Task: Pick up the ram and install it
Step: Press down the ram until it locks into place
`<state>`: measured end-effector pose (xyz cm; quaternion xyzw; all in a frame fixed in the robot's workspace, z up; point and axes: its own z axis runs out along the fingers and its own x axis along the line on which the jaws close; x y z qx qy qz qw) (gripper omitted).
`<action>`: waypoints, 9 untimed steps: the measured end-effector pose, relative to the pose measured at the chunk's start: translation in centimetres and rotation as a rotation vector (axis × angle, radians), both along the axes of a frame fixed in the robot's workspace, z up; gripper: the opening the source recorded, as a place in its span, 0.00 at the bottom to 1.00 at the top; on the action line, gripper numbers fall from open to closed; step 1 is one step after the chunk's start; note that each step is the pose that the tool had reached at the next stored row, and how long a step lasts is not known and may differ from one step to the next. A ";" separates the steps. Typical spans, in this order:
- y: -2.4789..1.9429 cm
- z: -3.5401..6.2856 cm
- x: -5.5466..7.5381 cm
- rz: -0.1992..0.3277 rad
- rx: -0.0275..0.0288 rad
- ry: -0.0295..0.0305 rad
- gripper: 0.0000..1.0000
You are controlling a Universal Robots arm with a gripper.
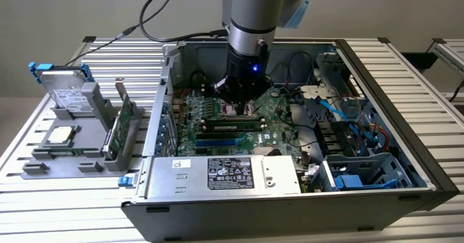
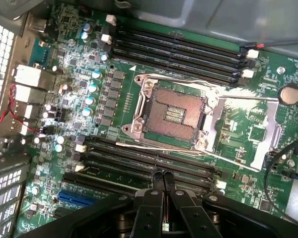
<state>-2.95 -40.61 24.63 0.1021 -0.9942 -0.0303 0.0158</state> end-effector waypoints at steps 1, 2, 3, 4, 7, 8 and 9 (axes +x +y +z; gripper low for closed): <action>0.00 0.00 0.0 -0.016 0.0000 0.0000 0.10; 0.00 0.00 0.0 -0.030 0.0001 0.0000 0.10; 0.00 0.00 0.0 -0.046 0.0001 0.0000 0.10; 0.00 0.00 0.0 -0.061 0.0000 0.0000 0.10; 0.00 -0.01 0.0 -0.105 0.0002 0.0000 0.10; 0.00 -0.01 0.0 -0.119 0.0002 -0.0001 0.10; 0.00 0.00 0.0 -0.133 0.0001 0.0000 0.10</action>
